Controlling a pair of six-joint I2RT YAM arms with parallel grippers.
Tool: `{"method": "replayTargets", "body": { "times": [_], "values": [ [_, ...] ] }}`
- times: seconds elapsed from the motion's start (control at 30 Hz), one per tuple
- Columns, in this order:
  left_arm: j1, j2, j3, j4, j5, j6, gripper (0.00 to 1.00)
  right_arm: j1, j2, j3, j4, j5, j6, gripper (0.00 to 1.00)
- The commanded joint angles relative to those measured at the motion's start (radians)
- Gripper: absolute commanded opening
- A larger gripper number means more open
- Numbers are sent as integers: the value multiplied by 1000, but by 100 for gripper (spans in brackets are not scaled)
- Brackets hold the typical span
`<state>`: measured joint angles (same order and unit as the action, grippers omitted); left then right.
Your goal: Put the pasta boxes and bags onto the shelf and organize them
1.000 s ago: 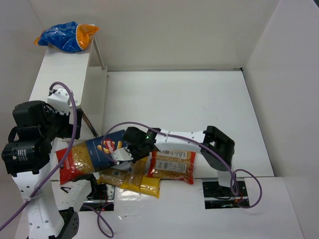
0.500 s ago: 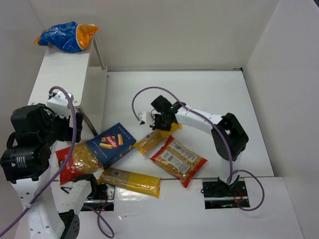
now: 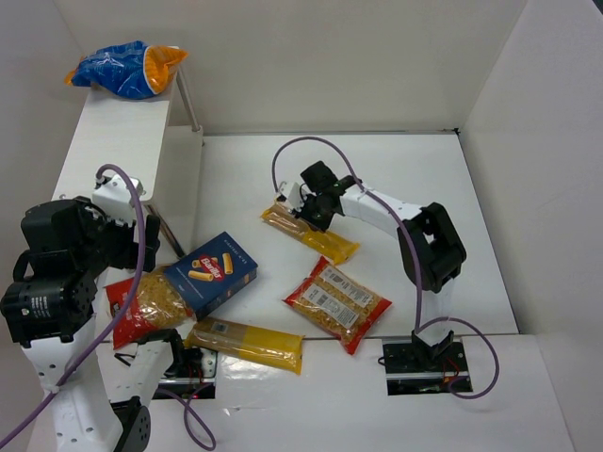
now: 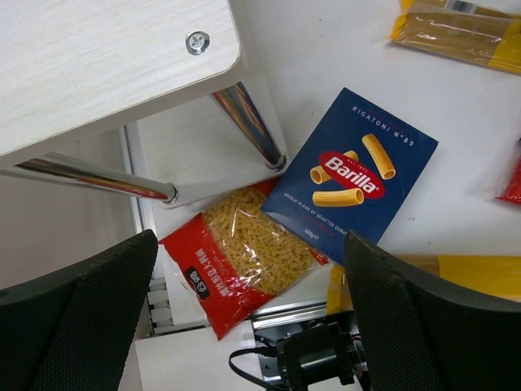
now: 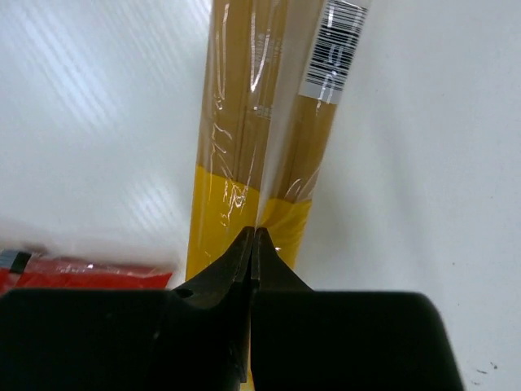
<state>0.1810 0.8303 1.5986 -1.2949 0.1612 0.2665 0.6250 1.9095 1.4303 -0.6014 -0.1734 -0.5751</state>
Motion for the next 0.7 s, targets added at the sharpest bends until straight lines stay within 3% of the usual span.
{"method": "replayTargets", "body": {
  "times": [0.0, 0.07, 0.1, 0.13, 0.17, 0.27, 0.67],
  "values": [
    [6, -7, 9, 2, 32, 25, 100, -4, -6, 87, 120, -52, 60, 0],
    [6, -7, 9, 2, 32, 25, 100, -13, -6, 87, 130, -31, 70, 30],
    [6, -16, 9, 2, 32, 34, 100, -13, -15, 87, 130, -18, 70, 55],
    [6, -16, 9, 2, 41, 34, 100, -13, -27, 87, 130, -18, 61, 55],
    [6, -16, 9, 2, 41, 34, 100, -13, -27, 87, 130, -8, 61, 76],
    [6, -25, 9, 2, 51, 34, 100, -13, -78, 52, 120, 15, 34, 97],
    [6, -43, 0, 2, 61, 53, 100, -74, -153, -182, 94, 28, -31, 100]
  ]
}}
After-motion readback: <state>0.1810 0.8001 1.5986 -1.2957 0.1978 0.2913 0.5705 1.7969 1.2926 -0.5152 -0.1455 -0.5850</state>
